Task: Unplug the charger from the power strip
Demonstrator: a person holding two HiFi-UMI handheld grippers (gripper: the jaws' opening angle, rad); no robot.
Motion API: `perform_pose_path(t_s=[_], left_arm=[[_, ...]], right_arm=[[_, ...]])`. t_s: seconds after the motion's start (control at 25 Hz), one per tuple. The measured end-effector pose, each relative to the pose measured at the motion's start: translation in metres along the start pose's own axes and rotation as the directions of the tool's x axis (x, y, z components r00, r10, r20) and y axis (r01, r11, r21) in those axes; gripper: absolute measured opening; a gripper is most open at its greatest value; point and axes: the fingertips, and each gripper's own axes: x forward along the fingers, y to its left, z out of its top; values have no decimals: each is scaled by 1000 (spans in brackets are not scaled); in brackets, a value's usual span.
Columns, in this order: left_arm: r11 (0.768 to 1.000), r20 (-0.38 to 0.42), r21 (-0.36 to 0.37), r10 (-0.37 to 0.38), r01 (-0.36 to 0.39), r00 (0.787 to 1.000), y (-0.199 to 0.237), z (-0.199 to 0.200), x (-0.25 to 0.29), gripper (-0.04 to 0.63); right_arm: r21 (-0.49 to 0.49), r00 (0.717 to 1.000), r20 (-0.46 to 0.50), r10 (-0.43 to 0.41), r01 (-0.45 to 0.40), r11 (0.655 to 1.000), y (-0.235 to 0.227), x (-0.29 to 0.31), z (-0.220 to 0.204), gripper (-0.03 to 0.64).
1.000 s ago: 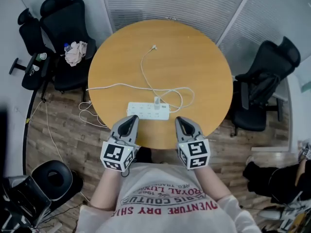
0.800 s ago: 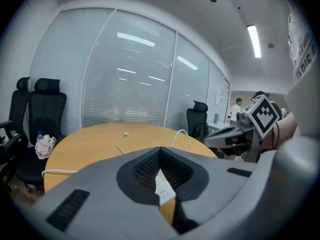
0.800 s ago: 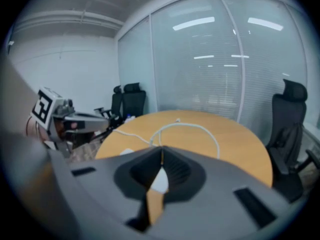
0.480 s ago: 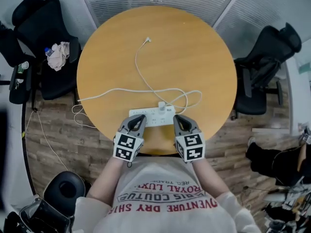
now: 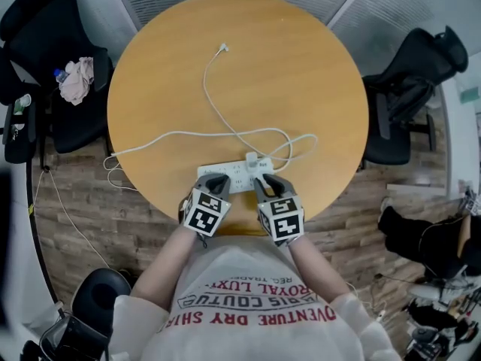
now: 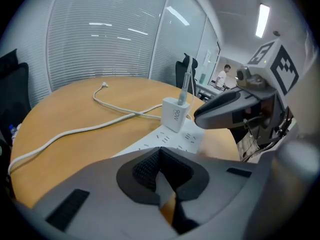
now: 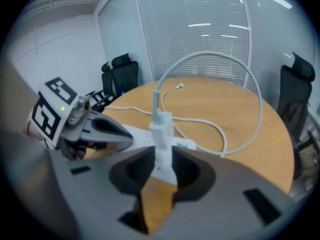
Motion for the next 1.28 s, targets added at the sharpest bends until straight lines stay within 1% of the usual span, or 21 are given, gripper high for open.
perform_pose_path(t_s=[0.04, 0.08, 0.16, 0.36, 0.56, 0.64, 0.8, 0.92, 1.04, 1.28], left_arm=[[1000, -4, 0, -2, 2, 1000, -1, -1, 1, 34], [1000, -4, -2, -3, 3, 1000, -1, -1, 1, 34], [1000, 4, 1, -3, 3, 1000, -1, 1, 1, 34], [1000, 3, 14, 1, -1, 1000, -2, -1, 2, 34], [1000, -6, -12, -27, 27, 1000, -3, -2, 3, 34], [999, -9, -20, -34, 34, 999, -3, -1, 3, 34], [999, -7, -16, -28, 28, 1000, -3, -2, 4, 34], [1000, -5, -11, -21, 21, 1000, -3, -2, 4, 34], [1000, -7, -11, -14, 14, 1000, -2, -3, 3, 34], [1000, 3, 2, -6, 6, 1000, -1, -1, 3, 34]], right_arm=[[-1, 1000, -8, 5, -5, 1000, 2, 3, 0, 150], [-3, 1000, -17, 9, -9, 1000, 3, 6, 0, 186], [-8, 1000, -28, 2, -3, 1000, 3, 11, 1, 193], [3, 998, -38, -45, 45, 999, 1, 26, 9, 199], [54, 994, -90, -60, 65, 996, -1, 42, 13, 199], [66, 991, -108, -83, 91, 994, -5, 48, 12, 199], [54, 987, -110, -118, 125, 991, -7, 51, 12, 196], [47, 987, -101, -121, 126, 991, -7, 51, 12, 192], [34, 990, -82, -119, 122, 992, -4, 52, 13, 170], [-1, 986, -89, -138, 138, 990, -2, 46, 13, 163]])
